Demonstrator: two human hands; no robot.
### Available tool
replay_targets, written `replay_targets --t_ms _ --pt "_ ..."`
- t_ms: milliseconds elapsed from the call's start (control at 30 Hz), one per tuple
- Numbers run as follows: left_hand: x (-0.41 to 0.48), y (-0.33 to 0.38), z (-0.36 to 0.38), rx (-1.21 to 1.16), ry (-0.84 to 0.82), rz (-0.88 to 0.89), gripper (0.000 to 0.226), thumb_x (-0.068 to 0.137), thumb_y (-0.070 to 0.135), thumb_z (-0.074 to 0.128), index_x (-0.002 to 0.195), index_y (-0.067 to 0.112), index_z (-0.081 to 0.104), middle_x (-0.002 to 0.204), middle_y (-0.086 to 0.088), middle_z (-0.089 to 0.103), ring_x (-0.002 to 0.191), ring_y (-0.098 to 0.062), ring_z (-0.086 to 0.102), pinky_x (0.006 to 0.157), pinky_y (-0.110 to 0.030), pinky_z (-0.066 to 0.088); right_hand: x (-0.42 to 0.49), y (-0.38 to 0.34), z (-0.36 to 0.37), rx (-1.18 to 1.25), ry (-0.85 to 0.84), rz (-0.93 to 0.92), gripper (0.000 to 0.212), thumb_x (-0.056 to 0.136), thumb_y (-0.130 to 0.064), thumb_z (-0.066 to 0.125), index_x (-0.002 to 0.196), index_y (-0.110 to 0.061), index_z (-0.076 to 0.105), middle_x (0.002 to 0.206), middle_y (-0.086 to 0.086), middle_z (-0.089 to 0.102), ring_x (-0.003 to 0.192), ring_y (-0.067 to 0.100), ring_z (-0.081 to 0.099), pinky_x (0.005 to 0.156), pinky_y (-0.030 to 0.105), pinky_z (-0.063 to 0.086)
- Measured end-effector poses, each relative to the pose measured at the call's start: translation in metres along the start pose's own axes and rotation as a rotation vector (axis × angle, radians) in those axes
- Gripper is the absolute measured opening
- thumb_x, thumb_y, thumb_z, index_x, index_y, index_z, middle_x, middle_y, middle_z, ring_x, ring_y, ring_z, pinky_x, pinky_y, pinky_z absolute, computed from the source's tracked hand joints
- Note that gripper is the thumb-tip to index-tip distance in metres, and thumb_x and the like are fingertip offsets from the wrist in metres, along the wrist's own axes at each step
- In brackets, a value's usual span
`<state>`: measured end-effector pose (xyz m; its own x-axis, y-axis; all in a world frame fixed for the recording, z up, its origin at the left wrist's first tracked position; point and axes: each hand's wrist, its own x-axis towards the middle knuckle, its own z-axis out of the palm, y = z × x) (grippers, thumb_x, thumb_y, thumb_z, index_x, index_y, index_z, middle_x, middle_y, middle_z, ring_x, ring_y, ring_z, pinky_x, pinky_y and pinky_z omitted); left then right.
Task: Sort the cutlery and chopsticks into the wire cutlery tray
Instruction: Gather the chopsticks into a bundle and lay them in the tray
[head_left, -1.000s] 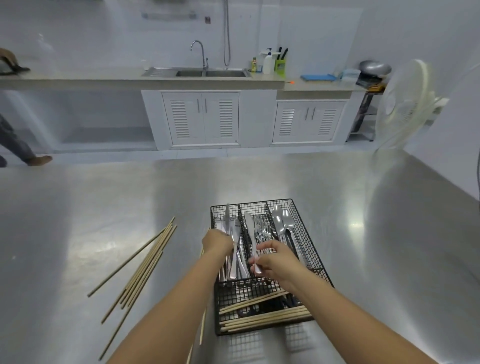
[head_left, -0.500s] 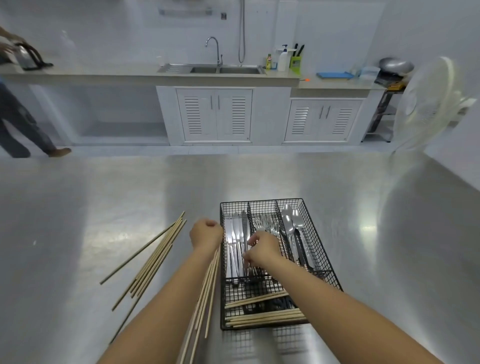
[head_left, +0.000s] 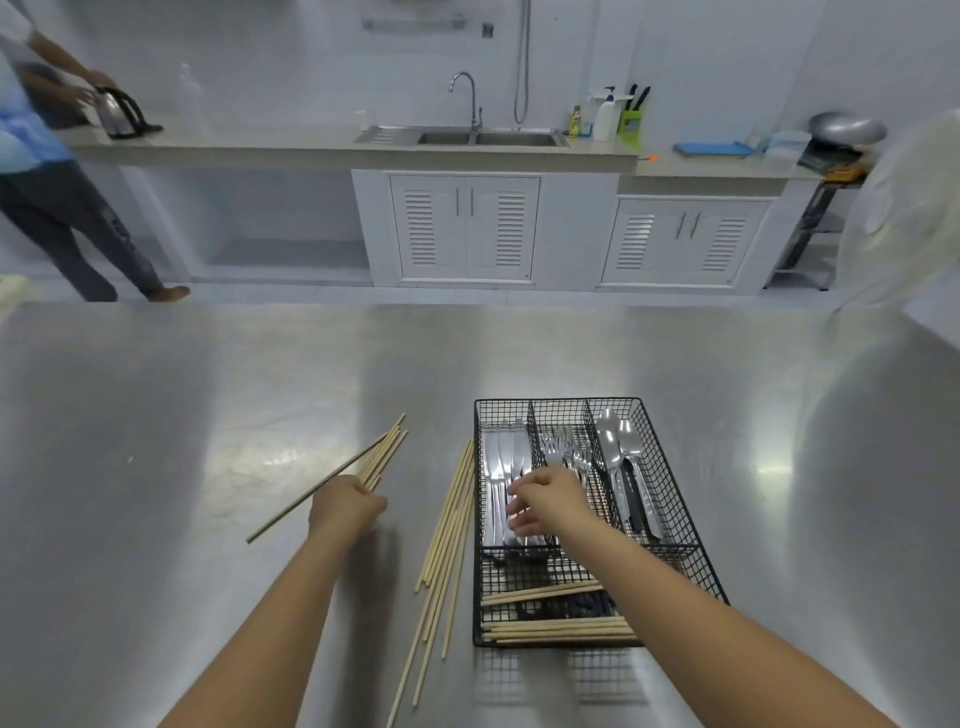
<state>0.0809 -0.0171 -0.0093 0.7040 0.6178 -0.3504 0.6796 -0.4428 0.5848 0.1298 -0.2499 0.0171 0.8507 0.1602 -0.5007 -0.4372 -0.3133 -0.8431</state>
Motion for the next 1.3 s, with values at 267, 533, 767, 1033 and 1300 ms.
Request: replay_targets --t_ms 267,533,767,1033,1300 --pt "0.016 -0.043 -0.011 0.415 0.046 -0.037 0.106 0.07 0.069 0.06 0.149 0.016 0.013 0.159 -0.009 0.009 0.144 -0.038 0.007 0.109 -0.059 0.025 -0.029 0.004 0.04 0.142 -0.148 -0.002 0.012 0.092 0.0 0.049 0.093 -0.001 0.061 0.07 0.014 0.063 0.053 0.023 0.061 0.051 0.028 0.056" --pt "-0.004 -0.033 0.014 0.542 0.146 0.117 0.095 0.073 0.078 0.04 0.138 0.009 0.036 0.139 -0.011 0.039 0.127 -0.032 0.04 0.101 -0.047 0.039 -0.039 0.013 0.042 0.141 -0.168 0.055 0.013 0.092 0.0 0.049 0.098 0.0 0.061 0.072 0.015 0.064 0.055 0.023 0.063 0.055 0.028 0.058" --pt "-0.032 0.016 0.05 0.631 -0.01 0.147 0.123 0.051 0.09 0.047 0.142 0.009 0.029 0.144 -0.009 0.031 0.129 -0.028 0.035 0.092 -0.047 0.043 -0.037 0.008 0.031 0.208 -0.128 0.088 0.02 0.088 0.007 0.047 0.101 0.002 0.061 0.077 0.02 0.064 0.058 0.025 0.064 0.061 0.033 0.057" --pt "-0.025 0.031 0.057 0.575 -0.155 0.118 0.126 0.053 0.07 0.073 0.148 0.009 0.016 0.154 -0.01 0.015 0.138 -0.031 0.026 0.101 -0.048 0.044 -0.038 0.011 0.021 0.237 -0.113 0.113 0.017 0.089 0.005 0.047 0.095 -0.002 0.06 0.074 0.017 0.065 0.059 0.026 0.064 0.057 0.032 0.056" --pt "-0.018 0.025 0.052 0.401 -0.169 0.112 0.103 0.061 0.043 0.083 0.139 0.006 0.029 0.14 -0.013 0.037 0.125 -0.033 0.045 0.099 -0.04 0.047 -0.041 0.01 0.028 0.117 -0.126 0.1 0.02 0.089 0.004 0.048 0.103 0.009 0.062 0.081 0.023 0.065 0.064 0.028 0.066 0.069 0.035 0.06"
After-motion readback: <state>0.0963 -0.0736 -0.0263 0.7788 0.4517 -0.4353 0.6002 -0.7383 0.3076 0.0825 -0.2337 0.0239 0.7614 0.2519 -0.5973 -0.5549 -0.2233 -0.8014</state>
